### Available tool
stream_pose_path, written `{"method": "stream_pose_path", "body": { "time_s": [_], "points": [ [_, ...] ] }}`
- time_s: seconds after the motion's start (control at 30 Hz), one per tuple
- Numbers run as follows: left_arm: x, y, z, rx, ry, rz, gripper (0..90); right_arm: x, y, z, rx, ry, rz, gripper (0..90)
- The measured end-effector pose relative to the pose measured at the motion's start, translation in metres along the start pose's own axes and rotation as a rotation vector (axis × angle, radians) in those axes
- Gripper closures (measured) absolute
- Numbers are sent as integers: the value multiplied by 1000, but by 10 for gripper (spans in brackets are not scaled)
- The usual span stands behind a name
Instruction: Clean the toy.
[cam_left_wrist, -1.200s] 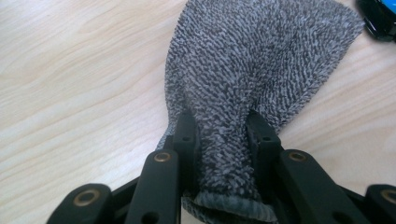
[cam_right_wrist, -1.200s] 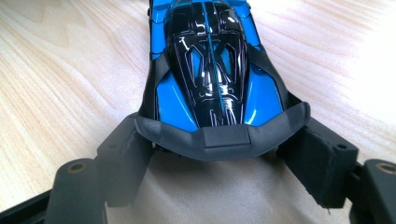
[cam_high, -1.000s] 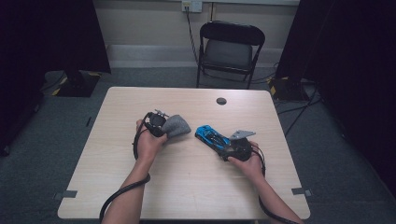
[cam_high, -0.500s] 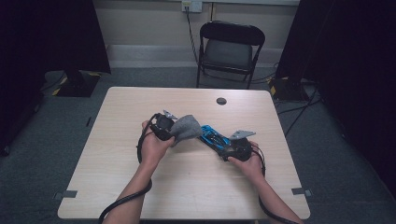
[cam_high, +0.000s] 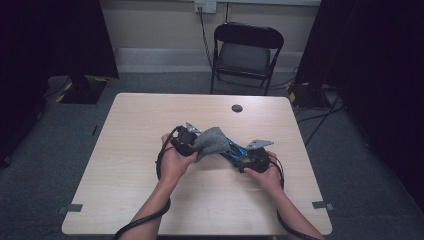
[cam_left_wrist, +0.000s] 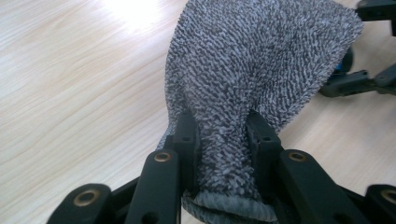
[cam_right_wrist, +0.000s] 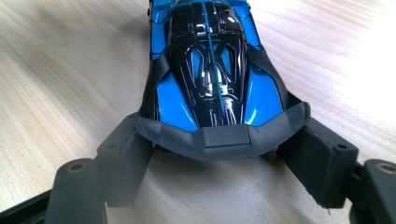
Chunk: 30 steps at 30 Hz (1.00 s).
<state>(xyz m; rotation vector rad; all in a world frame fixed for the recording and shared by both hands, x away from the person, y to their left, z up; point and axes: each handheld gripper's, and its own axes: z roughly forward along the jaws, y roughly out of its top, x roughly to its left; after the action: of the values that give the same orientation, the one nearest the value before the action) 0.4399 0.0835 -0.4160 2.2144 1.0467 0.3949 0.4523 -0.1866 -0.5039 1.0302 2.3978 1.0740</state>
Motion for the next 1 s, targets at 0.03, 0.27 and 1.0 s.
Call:
{"method": "stream_pose_path", "body": {
  "time_s": [0.03, 0.27, 1.0],
  "points": [
    [-3, 1, 1, -5, 0, 7, 701, 0, 0, 0, 0, 0, 0, 262],
    [-21, 10, 9, -3, -31, 43, 701, 0, 0, 0, 0, 0, 0, 262],
    [-66, 27, 59, 113, -51, 177, 698, 0, 0, 0, -1, 1, -1, 262]
  ]
}}
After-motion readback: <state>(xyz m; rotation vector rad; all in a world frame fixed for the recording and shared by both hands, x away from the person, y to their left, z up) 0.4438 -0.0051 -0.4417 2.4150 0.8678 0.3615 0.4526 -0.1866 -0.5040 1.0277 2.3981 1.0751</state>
